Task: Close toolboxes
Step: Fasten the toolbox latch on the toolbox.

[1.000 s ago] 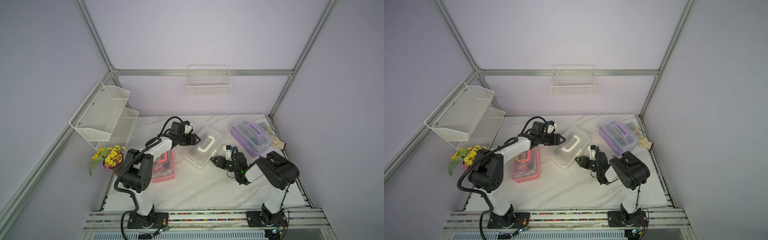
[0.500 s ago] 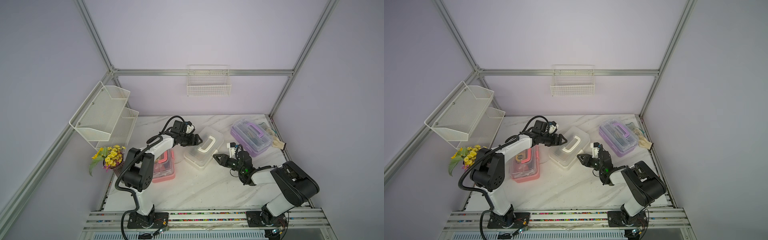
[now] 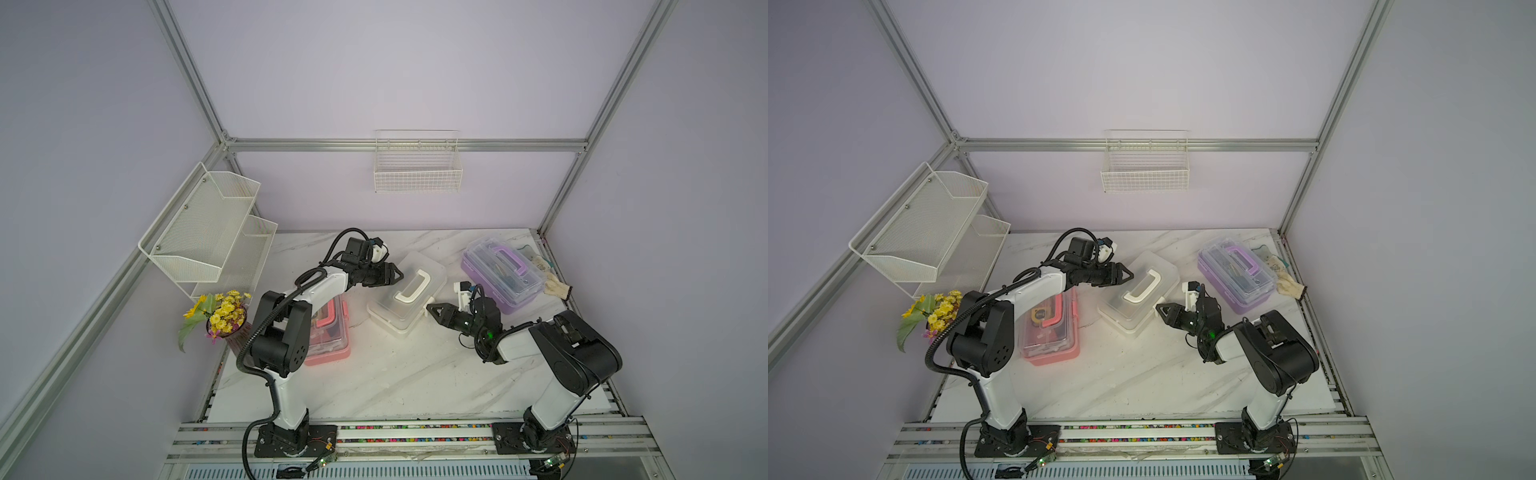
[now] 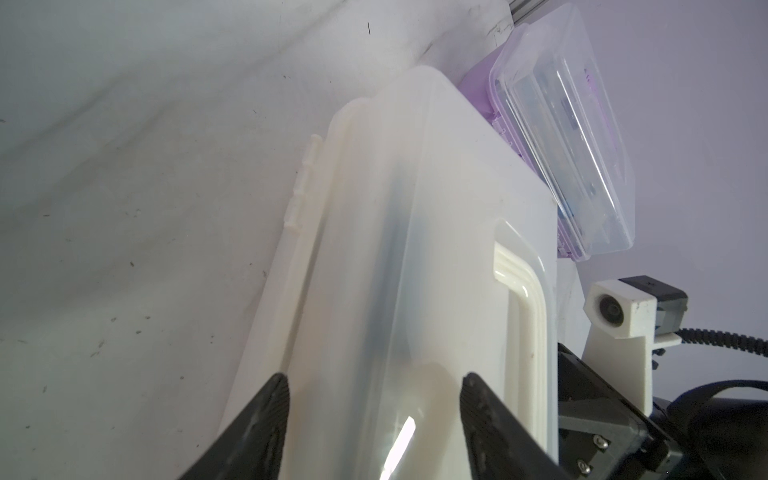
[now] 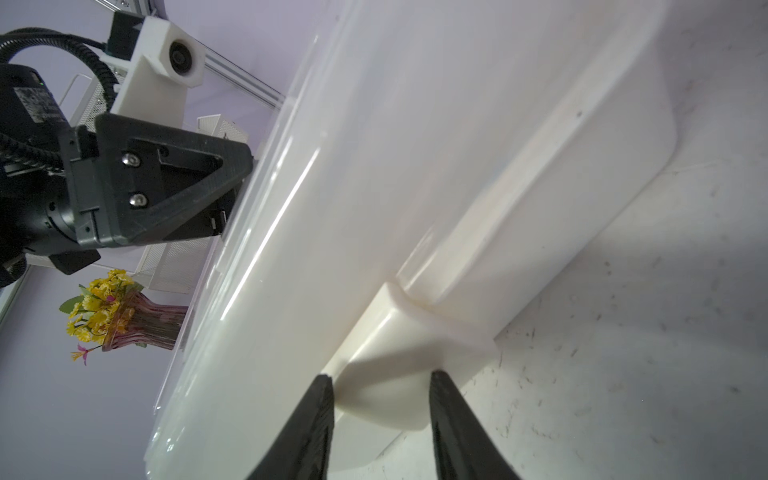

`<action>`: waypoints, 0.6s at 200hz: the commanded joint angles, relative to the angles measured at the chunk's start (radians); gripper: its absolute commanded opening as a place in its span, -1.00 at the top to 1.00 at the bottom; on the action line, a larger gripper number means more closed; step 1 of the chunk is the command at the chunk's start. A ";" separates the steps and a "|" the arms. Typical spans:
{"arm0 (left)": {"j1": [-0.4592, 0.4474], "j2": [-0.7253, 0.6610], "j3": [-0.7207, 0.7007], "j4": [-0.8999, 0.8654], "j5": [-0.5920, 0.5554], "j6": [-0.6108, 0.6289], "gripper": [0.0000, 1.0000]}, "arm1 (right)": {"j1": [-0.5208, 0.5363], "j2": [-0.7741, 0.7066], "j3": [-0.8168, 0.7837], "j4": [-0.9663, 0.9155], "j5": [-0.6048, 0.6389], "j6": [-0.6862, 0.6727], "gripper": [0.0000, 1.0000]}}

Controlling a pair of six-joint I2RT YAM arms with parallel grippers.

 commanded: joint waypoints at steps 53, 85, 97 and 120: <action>-0.080 0.095 -0.057 -0.033 0.135 -0.018 -0.11 | 0.012 0.133 0.059 0.201 -0.058 0.052 0.20; -0.090 0.079 -0.117 0.014 0.163 -0.049 -0.05 | 0.012 0.157 0.064 0.245 -0.060 0.051 0.18; -0.092 0.070 -0.130 0.021 0.163 -0.055 -0.04 | 0.012 0.169 0.072 0.265 -0.063 0.055 0.18; -0.100 0.063 -0.143 0.030 0.172 -0.062 -0.02 | 0.012 0.184 0.091 0.282 -0.063 0.048 0.18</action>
